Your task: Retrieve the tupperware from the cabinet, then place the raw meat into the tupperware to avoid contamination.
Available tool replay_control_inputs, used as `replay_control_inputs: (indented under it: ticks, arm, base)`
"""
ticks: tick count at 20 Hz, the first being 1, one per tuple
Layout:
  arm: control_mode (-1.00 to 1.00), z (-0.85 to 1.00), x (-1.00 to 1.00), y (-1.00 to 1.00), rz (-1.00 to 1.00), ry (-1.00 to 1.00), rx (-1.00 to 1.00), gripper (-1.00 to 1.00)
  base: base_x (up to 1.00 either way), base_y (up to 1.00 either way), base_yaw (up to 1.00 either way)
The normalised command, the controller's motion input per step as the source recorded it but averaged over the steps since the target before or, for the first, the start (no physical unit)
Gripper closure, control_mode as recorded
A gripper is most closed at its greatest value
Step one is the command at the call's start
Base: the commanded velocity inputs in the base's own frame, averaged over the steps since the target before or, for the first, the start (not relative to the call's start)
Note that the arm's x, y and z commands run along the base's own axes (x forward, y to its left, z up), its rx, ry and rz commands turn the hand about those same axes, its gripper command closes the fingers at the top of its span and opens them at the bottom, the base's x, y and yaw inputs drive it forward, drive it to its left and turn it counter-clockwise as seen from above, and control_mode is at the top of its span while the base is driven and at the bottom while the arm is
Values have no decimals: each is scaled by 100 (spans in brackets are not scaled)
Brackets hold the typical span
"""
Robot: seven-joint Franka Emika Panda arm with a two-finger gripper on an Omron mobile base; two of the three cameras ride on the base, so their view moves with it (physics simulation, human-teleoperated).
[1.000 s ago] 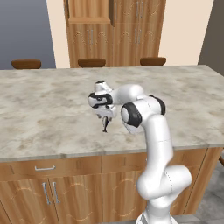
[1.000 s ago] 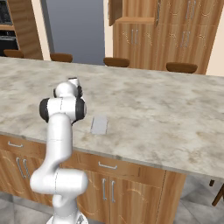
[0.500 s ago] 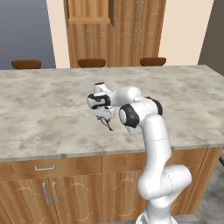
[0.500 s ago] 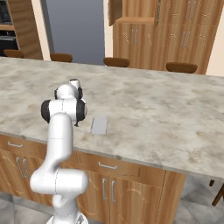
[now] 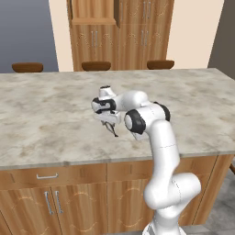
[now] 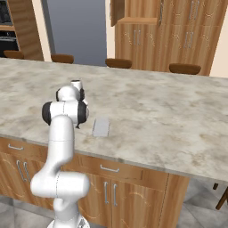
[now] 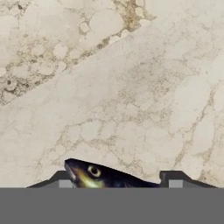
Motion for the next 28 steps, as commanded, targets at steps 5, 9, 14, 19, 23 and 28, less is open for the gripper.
replay_control_inputs:
  ticks: [5,9,14,19,23,28]
  arm:
    - [-100,51,-7,-11,-2,3,0,100]
    - [-100,51,-38,-29,-4,1,1,100]
    - [-100,35,-60,-57,-7,4,1,100]
    - [-100,16,-80,-69,-3,0,2,100]
    - [-100,11,-71,-78,0,-5,4,100]
    - [-100,13,-27,-55,0,-1,2,100]
  base:
    - [0,0,0]
    - [0,0,0]
    - [0,0,0]
    - [0,0,0]
    - [0,0,0]
    - [0,0,0]
